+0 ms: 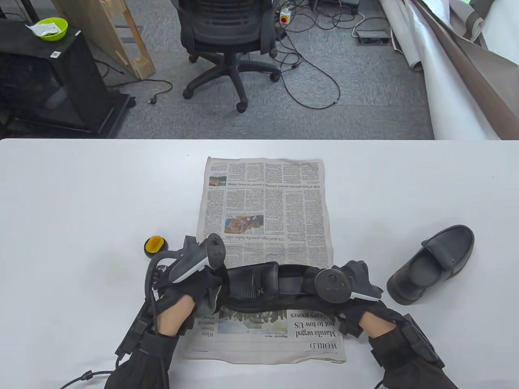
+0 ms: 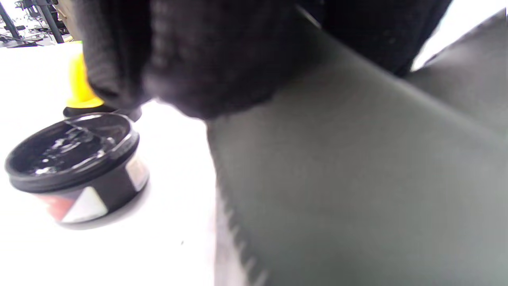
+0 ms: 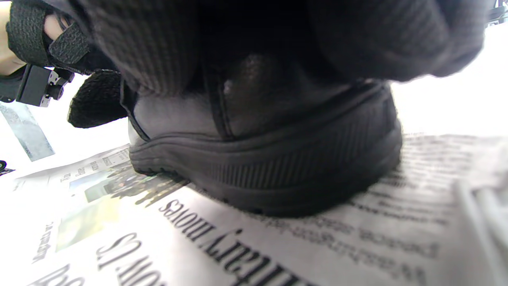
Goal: Dip and apply built-in sponge shoe polish on shoes
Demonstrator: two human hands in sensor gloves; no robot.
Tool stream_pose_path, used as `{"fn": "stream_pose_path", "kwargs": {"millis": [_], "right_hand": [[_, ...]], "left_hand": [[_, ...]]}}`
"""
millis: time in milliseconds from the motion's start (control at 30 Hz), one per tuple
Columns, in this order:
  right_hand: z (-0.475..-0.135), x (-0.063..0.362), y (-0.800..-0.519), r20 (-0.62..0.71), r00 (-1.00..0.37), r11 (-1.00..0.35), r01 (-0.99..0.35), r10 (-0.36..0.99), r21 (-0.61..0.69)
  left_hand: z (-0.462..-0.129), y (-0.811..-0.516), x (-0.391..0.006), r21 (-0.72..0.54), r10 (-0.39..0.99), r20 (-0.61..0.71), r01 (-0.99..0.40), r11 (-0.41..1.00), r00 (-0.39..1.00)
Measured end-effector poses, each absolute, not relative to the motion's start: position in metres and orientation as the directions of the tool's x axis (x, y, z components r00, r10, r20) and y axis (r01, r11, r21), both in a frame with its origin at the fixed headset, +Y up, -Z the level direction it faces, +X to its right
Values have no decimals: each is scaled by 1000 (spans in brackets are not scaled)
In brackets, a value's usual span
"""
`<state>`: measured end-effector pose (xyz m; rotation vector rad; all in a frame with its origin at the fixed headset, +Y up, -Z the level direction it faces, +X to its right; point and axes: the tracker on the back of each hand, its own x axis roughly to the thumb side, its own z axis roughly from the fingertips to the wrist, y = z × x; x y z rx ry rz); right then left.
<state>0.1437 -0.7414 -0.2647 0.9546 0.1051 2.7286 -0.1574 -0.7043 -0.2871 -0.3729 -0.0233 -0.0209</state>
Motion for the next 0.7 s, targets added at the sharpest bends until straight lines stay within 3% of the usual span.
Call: {"fn": "stream_pose_path", "kwargs": {"millis": [100,167,233,433,700], "right_hand": [[-265,144,-741,604,-756,-967,-207,253,147],[-265,144,-741,603,-755,-966,-209,257,150],[-265,144,-741,604,-753,-965,-210,261,155],[-265,144,-741,604,-754,-966,-209,259,153],[-264,143,-741,602,-757,-967,-208,255,148]], "left_hand": [[-287,-694,-143,-228,149,82,-127,965,985],[-287,-691,-124,-227,289,126,-256,940,949],[-289,-690,-100,-276,338,170,-285,918,926],[-296,-700,-65,-249,213,204,-159,955,955],[-304,-707,-87,-317,91,131,-45,948,987]]}}
